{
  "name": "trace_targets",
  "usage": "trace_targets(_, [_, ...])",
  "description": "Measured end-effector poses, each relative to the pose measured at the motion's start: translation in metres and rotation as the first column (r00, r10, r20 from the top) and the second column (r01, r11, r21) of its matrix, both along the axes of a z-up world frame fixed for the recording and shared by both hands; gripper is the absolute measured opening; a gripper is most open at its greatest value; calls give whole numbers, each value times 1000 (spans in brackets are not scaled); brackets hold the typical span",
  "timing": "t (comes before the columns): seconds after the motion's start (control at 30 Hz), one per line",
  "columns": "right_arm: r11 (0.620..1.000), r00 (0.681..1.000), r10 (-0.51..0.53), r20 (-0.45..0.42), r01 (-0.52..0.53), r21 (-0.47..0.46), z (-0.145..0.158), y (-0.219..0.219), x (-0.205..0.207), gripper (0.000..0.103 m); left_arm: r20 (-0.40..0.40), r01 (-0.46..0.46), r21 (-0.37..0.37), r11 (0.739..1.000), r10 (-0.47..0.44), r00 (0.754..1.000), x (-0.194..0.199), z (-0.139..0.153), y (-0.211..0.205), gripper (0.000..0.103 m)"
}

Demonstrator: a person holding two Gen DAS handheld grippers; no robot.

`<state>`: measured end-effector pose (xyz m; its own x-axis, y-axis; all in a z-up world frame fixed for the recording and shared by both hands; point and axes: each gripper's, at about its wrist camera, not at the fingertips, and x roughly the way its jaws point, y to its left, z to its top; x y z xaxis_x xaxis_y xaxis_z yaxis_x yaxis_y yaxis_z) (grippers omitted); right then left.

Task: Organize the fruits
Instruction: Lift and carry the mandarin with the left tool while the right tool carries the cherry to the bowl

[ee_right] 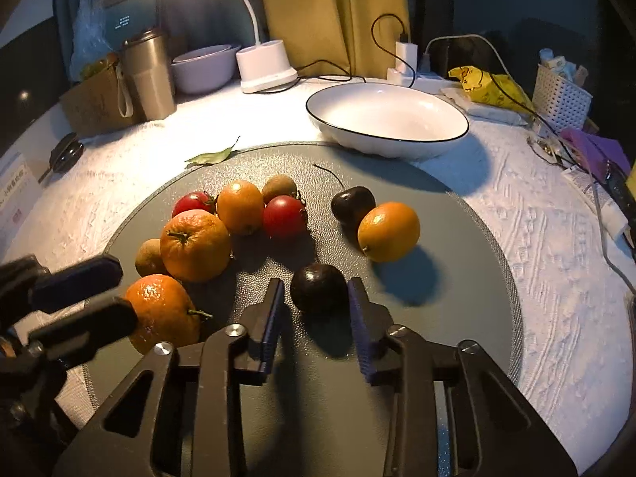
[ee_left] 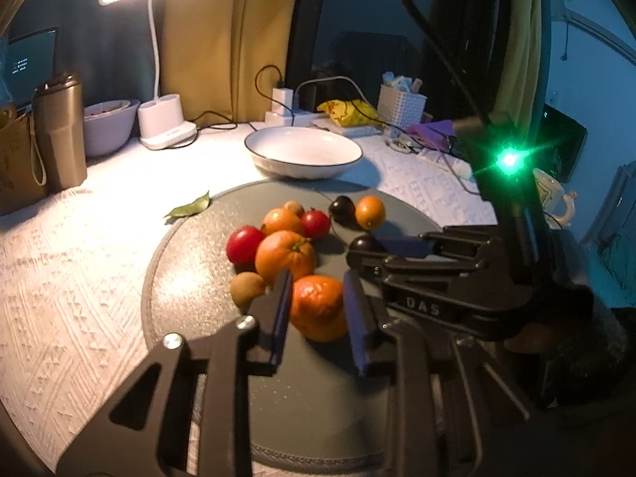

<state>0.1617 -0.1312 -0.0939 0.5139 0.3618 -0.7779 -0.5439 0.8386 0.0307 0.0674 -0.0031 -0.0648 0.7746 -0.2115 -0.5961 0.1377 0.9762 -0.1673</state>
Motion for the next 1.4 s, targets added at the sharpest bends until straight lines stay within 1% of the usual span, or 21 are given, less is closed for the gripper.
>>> trace_targets(0.13, [1000, 1000, 2, 1, -2, 1, -1, -1, 1, 31, -25, 7, -2, 1000, -7, 1000, 2, -4, -1, 27])
trace_targets(0.3, [1000, 1000, 3, 9, -3, 3, 1, -2, -1, 31, -30, 2, 9, 1000, -2, 1000, 2, -4, -4, 28])
trace_targets(0.4, [1000, 1000, 2, 16, -2, 7, 2, -3, -3, 31, -38, -4, 6, 1000, 4, 999, 3, -5, -3, 33])
trace_targets(0.5, [1000, 1000, -4, 28, 4, 6, 5, -6, -5, 31, -47, -3, 1, 1000, 3, 999, 2, -7, -4, 46])
trace_targets(0.53, [1000, 999, -8, 31, 8, 8, 6, -8, -6, 31, -48, -9, 7, 1000, 9, 999, 1, -8, -5, 47])
trace_targets(0.63, [1000, 999, -21, 43, 21, 20, 11, -14, -8, 31, -55, -23, 18, 1000, 24, 998, 1, -10, -4, 47])
trace_targets(0.73, [999, 998, -30, 55, 28, 30, 15, -19, -10, 31, -78, -68, 67, 995, 73, 994, 6, -14, -5, 47])
trace_targets(0.93, [999, 996, -35, 77, 31, 44, 24, -23, -11, 31, -110, -90, 94, 991, 100, 989, 19, -26, 0, 47])
trace_targets(1.03, [998, 995, -38, 90, 34, 47, 29, -25, -12, 31, -139, -90, 69, 994, 99, 985, 24, -32, 6, 46])
trace_targets(1.17, [998, 993, -47, 110, 41, 56, 36, -28, -11, 31, -142, -57, 58, 997, 65, 988, 23, -31, 5, 45])
trace_targets(1.27, [997, 991, -49, 126, 42, 59, 42, -28, -10, 31, -132, -35, 59, 998, 43, 990, 19, -26, 1, 45])
trace_targets(1.4, [997, 988, -48, 149, 40, 60, 50, -28, -7, 31, -107, -36, 56, 998, 42, 993, 19, -15, 1, 45])
